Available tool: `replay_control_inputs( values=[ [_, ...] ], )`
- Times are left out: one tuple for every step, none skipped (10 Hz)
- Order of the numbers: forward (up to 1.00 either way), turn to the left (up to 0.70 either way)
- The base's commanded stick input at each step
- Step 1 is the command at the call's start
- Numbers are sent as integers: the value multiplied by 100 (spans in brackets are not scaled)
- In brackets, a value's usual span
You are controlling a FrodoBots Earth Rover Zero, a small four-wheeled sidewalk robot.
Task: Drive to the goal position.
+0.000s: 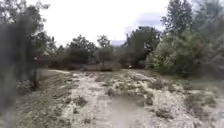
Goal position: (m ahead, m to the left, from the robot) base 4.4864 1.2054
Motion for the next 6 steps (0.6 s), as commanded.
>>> replay_control_inputs(
  values=[
    [85, 0],
    [85, 0],
    [85, 0],
    [85, 0],
    [85, 0],
    [85, 0]
  ],
)
